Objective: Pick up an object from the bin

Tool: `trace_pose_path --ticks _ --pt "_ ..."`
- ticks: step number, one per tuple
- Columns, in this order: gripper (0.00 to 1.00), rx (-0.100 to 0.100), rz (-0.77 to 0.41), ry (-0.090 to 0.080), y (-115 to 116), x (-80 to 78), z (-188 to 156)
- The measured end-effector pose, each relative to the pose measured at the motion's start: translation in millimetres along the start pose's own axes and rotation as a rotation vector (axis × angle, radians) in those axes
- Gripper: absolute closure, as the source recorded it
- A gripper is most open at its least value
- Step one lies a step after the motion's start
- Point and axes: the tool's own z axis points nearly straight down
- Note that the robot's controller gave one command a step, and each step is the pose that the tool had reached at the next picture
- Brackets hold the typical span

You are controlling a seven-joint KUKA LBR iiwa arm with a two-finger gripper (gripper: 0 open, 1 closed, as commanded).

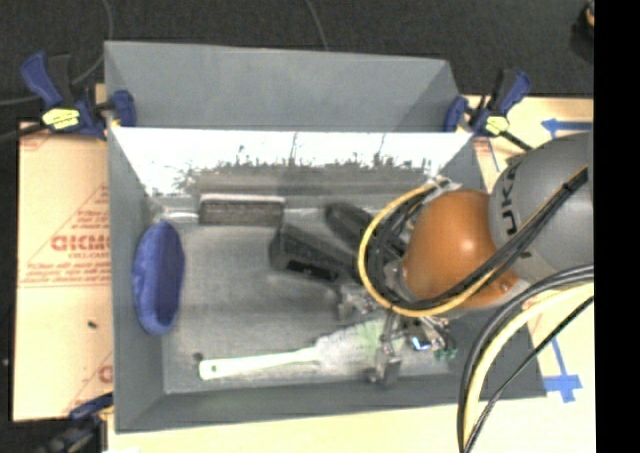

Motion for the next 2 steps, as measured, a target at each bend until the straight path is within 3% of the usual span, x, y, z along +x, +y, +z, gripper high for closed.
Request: trace_pose_path --ticks 1,2 --pt "1.0 -0.004 -0.021 0.018 7.8 7.8 1.7" --pt "1.0 -0.004 -0.021 0.018 7.8 7.8 1.6"
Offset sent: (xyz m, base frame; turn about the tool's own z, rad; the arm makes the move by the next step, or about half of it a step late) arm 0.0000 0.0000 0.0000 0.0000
